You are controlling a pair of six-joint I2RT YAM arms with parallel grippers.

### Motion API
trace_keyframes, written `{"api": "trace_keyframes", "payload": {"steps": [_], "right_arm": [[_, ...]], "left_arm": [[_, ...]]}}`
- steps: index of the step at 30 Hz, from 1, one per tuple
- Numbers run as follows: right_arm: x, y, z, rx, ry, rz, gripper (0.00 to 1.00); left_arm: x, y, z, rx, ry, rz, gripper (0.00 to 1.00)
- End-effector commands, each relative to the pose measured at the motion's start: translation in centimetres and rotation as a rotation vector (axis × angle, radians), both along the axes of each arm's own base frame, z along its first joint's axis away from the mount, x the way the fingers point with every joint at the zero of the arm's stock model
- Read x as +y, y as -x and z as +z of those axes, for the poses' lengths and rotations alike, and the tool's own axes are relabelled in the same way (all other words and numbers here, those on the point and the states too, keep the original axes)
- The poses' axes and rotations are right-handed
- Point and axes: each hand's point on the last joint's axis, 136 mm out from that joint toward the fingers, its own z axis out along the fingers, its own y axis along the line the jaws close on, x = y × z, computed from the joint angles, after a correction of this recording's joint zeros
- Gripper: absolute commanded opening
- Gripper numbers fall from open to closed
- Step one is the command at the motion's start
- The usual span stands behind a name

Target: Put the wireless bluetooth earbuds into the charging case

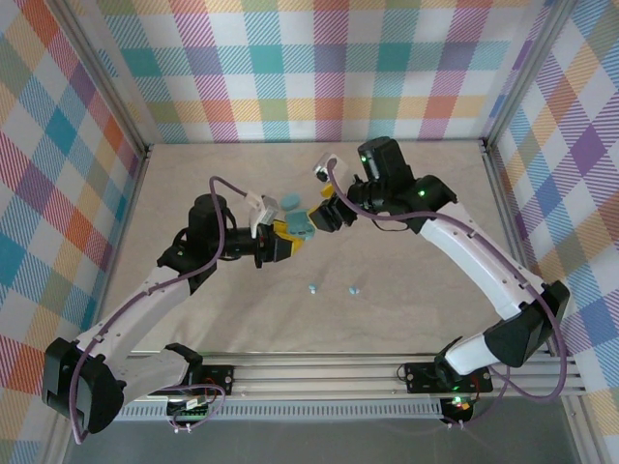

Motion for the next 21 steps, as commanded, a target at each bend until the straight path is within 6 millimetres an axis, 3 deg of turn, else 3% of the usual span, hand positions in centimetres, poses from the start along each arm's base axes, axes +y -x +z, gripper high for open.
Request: {"api": "trace_keyframes", "payload": {"steps": [1,9,21], "right_arm": [[0.4,-0.8,0.7,-0.013,-0.012,-0.013,0.67],[1.0,-1.1,-0.3,0.043,-0.006,-0.011,0.67],[1.3,0.3,0.0,0.099,-0.063,0.013,0.68]], "left_arm": [[-0.1,1.2,0.6,-0.024,0.015,-0.047,0.0],[0.1,1.3,0.8,-0.032,0.016,-0.04,0.0],[0.3,0.4,0.3,-0.024,0.005,0.012,0.0]]}}
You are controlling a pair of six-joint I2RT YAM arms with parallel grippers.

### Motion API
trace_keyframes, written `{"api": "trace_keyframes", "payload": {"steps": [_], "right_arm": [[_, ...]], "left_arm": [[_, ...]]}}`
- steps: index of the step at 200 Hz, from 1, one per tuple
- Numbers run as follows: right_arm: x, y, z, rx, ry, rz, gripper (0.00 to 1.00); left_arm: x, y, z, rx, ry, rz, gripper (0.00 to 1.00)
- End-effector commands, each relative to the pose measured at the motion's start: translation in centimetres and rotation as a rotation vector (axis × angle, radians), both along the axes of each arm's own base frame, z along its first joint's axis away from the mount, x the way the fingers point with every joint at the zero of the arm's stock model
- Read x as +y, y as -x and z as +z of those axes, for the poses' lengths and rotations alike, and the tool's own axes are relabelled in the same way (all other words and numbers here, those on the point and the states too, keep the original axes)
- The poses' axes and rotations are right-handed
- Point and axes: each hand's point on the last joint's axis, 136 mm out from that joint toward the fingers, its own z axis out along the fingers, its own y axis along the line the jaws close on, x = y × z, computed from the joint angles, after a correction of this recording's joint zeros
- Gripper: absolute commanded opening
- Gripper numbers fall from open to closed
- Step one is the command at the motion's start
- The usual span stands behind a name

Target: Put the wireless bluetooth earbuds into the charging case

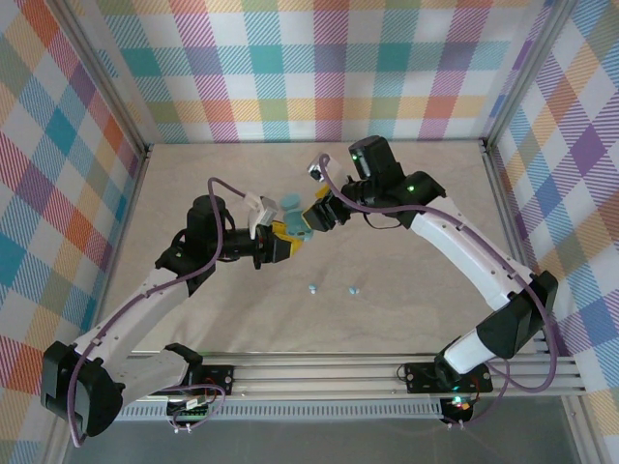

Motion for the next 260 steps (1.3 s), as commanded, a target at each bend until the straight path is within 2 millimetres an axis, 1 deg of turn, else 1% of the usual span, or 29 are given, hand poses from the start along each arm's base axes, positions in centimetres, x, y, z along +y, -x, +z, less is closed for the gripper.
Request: {"api": "trace_keyframes", "payload": {"steps": [1,32,75,106,130,153,170,182,191,200,201,208,215,216,221,222,224,230,234,244,248,260], "right_arm": [[0.2,1.0,1.0,0.017,-0.058,0.018,0.68],[0.3,1.2,1.0,0.035,-0.071,0.019,0.68],[0.3,1.4,1.8,0.05,-0.091,0.012,0.69],[-0.3,1.8,2.4,0.083,-0.102,-0.035,0.7],[-1.6,2.2,2.9,0.076,-0.091,-0.084,0.7],[-3.7,2.7,3.8,0.022,-0.09,-0.138,0.7],[-5.1,3.2,4.4,0.02,-0.1,-0.175,0.68],[-6.0,3.2,4.3,0.027,-0.091,-0.21,0.67],[-6.8,3.1,3.4,0.038,-0.063,-0.243,0.67],[-7.5,2.8,2.0,0.059,-0.028,-0.277,0.68],[-7.7,2.7,1.5,0.068,-0.018,-0.286,0.68],[-8.2,2.3,0.4,0.092,0.006,-0.311,0.68],[-9.0,2.0,-1.4,0.133,0.038,-0.343,0.68],[-9.2,1.9,-1.9,0.144,0.047,-0.351,0.68],[-9.5,1.8,-2.9,0.167,0.066,-0.365,0.68],[-9.7,1.8,-3.4,0.18,0.075,-0.372,0.68],[-9.9,1.7,-3.9,0.19,0.083,-0.378,0.68],[-10.2,1.7,-4.9,0.212,0.102,-0.388,0.67],[-10.6,1.8,-6.2,0.235,0.124,-0.395,0.67],[-10.8,2.0,-7.9,0.254,0.154,-0.391,0.65],[-10.9,2.2,-9.0,0.266,0.168,-0.389,0.63],[-11.2,2.4,-10.9,0.287,0.192,-0.401,0.59]], "left_arm": [[0.0,0.3,0.3,-0.02,0.011,-0.003,0.0],[0.1,0.2,0.2,-0.021,0.006,0.008,0.0],[0.3,-0.2,-0.1,-0.013,-0.006,0.031,0.0],[0.5,-0.7,-0.7,0.002,-0.028,0.067,0.0],[0.7,-0.8,-1.0,0.007,-0.028,0.082,0.0],[0.8,-0.9,-1.4,0.015,-0.03,0.094,0.0],[1.0,-0.9,-1.5,0.017,-0.032,0.103,0.0],[1.1,-0.9,-1.6,0.016,-0.033,0.109,0.0],[1.2,-0.8,-1.6,0.016,-0.034,0.114,0.0],[1.3,-0.8,-1.5,0.013,-0.034,0.117,0.0],[1.3,-0.7,-1.4,0.012,-0.033,0.118,0.0],[1.4,-0.7,-1.4,0.009,-0.033,0.121,0.0],[1.5,-0.6,-1.4,0.01,-0.034,0.123,0.0],[1.5,-0.6,-1.4,0.01,-0.033,0.124,0.0],[1.6,-0.5,-1.4,0.008,-0.033,0.125,0.0],[1.6,-0.5,-1.4,0.009,-0.034,0.126,0.0],[1.6,-0.5,-1.4,0.007,-0.034,0.127,0.0],[1.7,-0.4,-1.4,0.009,-0.034,0.129,0.0],[1.8,-0.3,-1.4,0.009,-0.037,0.129,0.0],[1.9,-0.2,-1.3,0.008,-0.037,0.132,0.0],[1.9,-0.1,-1.3,0.006,-0.038,0.134,0.0],[2.2,0.0,-1.3,0.005,-0.041,0.145,0.0]]}}
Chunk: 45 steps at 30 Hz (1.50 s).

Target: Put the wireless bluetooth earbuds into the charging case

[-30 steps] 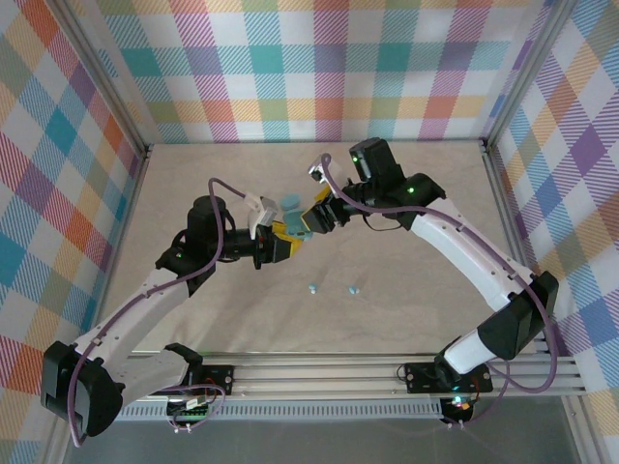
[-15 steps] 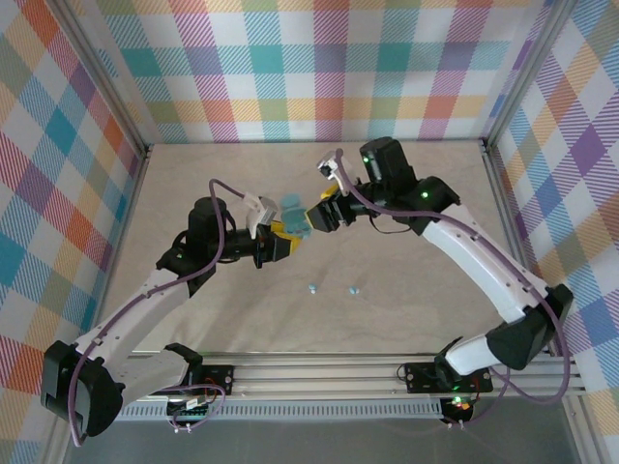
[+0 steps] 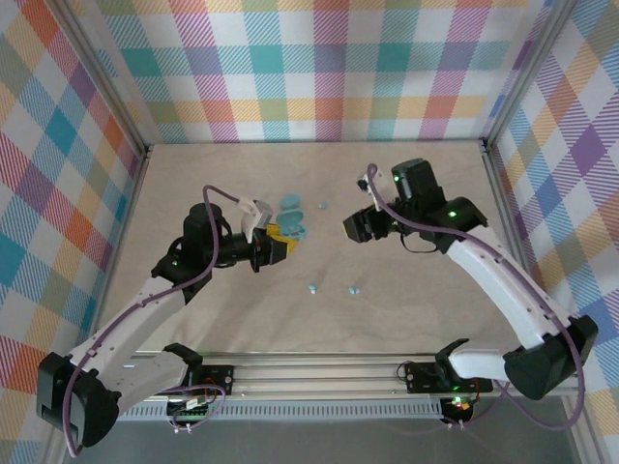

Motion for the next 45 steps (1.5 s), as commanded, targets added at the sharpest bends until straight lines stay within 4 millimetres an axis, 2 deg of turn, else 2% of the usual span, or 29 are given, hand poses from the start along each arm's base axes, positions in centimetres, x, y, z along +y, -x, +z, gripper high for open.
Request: {"api": "trace_keyframes", "payload": {"steps": [1,4,13,16,29,45], "right_arm": [[-1.3,1.1,-4.8,0.105,0.078,-0.032,0.59],[-2.2,1.2,-8.1,0.148,0.145,-0.103,0.51],[-0.8,3.1,-15.0,0.253,0.367,-0.037,0.36],[-0.5,3.6,-16.6,0.288,0.424,-0.013,0.32],[0.5,4.9,-20.3,0.335,0.597,0.084,0.29],[0.3,5.3,-22.2,0.393,0.659,0.115,0.29]], "left_arm": [[0.7,0.5,-0.1,0.004,-0.006,0.023,0.0],[0.9,0.7,0.1,-0.003,-0.006,0.033,0.0],[1.1,0.9,0.2,0.001,-0.015,0.035,0.0],[1.2,0.9,0.1,0.005,-0.016,0.039,0.0],[1.2,1.0,0.2,-0.001,-0.014,0.036,0.0],[1.2,1.1,0.0,-0.002,-0.001,0.033,0.0]]}}
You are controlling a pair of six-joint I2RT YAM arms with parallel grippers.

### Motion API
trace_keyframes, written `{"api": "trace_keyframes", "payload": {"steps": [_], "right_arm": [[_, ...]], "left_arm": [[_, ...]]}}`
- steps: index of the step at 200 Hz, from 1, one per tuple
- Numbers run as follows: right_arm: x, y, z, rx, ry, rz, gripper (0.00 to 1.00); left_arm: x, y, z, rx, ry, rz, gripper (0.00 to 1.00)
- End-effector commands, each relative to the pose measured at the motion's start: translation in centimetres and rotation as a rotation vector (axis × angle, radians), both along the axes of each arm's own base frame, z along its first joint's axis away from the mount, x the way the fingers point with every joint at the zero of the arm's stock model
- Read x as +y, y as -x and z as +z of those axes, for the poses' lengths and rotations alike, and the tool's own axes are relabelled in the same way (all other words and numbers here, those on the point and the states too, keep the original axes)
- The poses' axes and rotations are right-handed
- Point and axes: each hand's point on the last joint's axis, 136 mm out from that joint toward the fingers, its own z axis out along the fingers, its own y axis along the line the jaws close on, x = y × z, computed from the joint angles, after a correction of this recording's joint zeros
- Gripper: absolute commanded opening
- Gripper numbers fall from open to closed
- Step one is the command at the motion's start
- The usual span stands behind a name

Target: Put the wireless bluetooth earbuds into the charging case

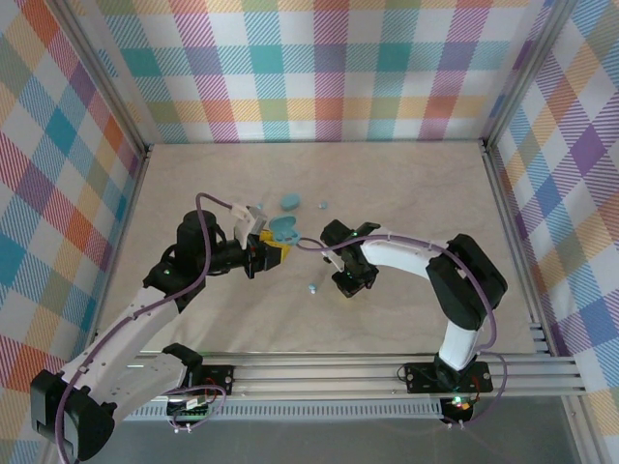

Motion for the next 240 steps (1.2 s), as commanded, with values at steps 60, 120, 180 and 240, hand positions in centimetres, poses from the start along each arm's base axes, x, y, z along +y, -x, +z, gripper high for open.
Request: {"api": "trace_keyframes", "payload": {"steps": [60,120,180,240], "right_arm": [[-0.2,0.9,-1.2,0.055,0.037,0.016,0.27],[0.3,0.3,0.0,0.054,-0.066,-0.047,0.18],[0.5,-2.9,3.8,0.055,-0.287,-0.233,0.16],[1.5,-2.8,13.1,-0.007,-0.586,-0.222,0.13]], "left_arm": [[-0.1,0.4,0.7,-0.021,0.026,-0.018,0.0],[0.1,0.5,0.9,-0.027,0.018,-0.011,0.0],[0.2,0.2,0.7,-0.04,0.005,-0.003,0.0],[-0.9,-0.5,0.7,-0.035,0.008,-0.06,0.0]]}}
